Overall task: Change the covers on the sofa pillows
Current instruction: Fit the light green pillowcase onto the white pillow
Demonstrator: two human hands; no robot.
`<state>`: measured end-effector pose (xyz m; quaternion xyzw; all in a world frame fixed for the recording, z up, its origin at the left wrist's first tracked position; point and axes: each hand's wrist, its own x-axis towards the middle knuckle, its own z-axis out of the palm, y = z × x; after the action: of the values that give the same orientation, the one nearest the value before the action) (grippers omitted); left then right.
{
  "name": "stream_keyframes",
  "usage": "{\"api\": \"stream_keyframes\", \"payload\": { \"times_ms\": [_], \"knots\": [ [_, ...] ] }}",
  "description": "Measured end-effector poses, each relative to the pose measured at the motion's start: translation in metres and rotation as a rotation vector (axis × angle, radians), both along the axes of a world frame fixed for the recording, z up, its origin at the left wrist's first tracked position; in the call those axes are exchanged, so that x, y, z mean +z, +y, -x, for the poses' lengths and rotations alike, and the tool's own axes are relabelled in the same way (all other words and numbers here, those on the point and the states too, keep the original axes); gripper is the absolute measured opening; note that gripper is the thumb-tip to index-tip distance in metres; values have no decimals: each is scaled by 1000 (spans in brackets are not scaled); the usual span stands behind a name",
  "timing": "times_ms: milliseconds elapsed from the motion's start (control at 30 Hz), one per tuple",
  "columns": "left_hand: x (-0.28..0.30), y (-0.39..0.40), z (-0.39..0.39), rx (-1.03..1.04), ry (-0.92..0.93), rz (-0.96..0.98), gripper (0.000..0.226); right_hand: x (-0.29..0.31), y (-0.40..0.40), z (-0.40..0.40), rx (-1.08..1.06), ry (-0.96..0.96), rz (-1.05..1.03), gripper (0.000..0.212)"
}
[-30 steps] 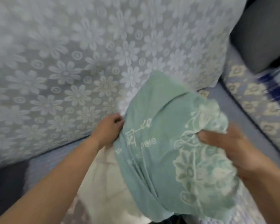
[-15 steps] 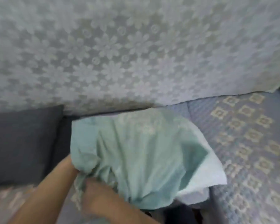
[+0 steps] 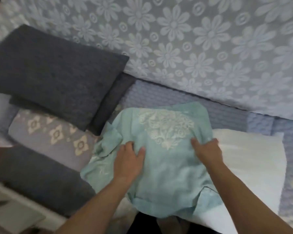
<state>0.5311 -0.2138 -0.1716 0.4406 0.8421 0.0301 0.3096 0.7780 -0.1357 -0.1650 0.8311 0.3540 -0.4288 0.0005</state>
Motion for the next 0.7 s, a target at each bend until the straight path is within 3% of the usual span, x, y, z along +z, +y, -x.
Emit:
{"api": "stream_keyframes", "payload": {
  "times_ms": [67,133,267,367,433,533,633,700],
  "knots": [
    [-5,-1,-12,125,-38,-5,56,6,-13,-1,101,-1,-51,46],
    [-7,1,-14,181,-4,-104,55,19,-34,-41,113,-136,-128,33],
    [-6,2,-35,-24,0,-265,51,14,-88,-155,-123,-425,123,33],
    [-21,3,-45,-140,-11,-213,60,4,-101,-164,-170,-421,153,19],
    [-26,7,-44,-101,-44,-72,65,-1,-102,-161,-224,-373,112,25],
    [-28,11,-47,-236,68,-35,56,-8,-100,-163,-294,-327,80,34],
    [-30,30,-41,-60,-49,-49,24,2,-95,-154,-363,-314,80,30],
    [-22,43,-45,88,-88,-126,12,14,-95,-141,-324,-385,-26,36]
  ]
}}
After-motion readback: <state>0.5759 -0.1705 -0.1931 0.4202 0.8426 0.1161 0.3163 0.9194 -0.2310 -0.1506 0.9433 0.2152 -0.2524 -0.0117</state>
